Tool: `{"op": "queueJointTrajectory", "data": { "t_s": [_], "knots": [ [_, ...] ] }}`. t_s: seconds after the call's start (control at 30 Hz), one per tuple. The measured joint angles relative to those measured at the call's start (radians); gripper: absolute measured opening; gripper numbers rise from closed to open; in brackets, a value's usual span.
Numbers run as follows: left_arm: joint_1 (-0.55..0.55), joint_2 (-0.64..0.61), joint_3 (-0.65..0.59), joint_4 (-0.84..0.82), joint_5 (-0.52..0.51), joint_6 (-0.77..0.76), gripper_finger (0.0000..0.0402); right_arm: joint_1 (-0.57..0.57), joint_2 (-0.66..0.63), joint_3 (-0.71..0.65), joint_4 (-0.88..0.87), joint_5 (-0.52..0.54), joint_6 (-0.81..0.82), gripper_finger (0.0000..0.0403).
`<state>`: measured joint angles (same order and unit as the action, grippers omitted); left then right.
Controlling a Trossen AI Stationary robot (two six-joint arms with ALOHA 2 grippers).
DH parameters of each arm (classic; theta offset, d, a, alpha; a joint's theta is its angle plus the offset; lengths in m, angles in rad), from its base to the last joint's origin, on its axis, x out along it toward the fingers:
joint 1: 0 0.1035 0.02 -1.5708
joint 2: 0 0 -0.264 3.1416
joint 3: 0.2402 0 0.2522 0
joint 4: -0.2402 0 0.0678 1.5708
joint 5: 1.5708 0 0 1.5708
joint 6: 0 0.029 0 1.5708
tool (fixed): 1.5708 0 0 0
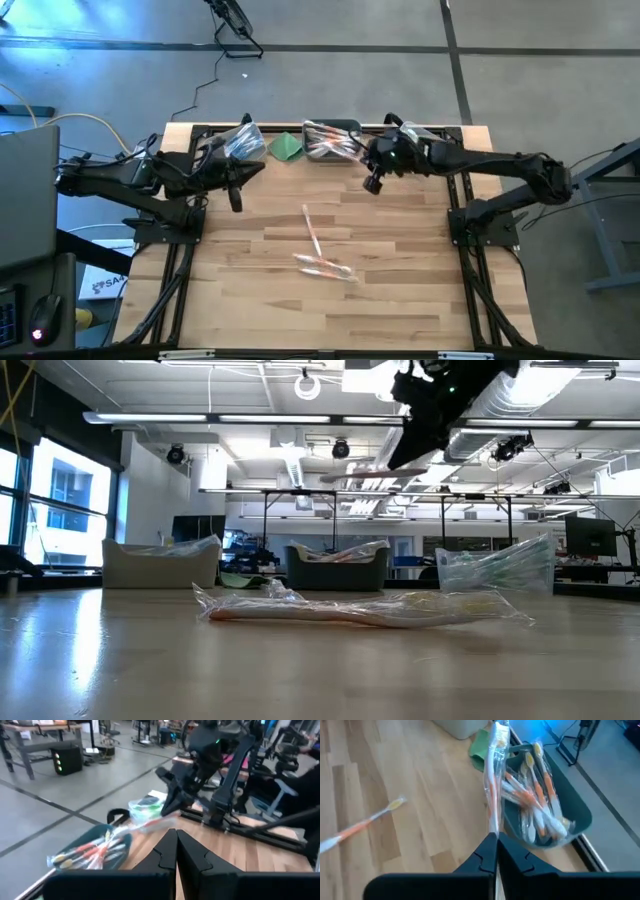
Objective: Pick & Place Toothbrushes
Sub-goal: Put the orange toothbrush into the blue bin
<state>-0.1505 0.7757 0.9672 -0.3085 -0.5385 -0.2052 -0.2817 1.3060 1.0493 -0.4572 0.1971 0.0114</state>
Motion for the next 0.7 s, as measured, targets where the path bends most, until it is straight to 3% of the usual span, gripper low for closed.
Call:
{"op": "queueJointTrajectory", "data": {
  "t_s": [0.4,0.7],
  "knots": [
    [0.000,0.000,0.000,0.009,-0.027,0.003,0.0000,-0.201,0.259,0.144,0.006,-0.175,-0.333,0.0003],
    [0.000,0.001,0.000,-0.020,-0.030,0.003,0.0001,-0.268,0.399,0.156,0.084,-0.206,-0.498,0.0003]
  ]
}}
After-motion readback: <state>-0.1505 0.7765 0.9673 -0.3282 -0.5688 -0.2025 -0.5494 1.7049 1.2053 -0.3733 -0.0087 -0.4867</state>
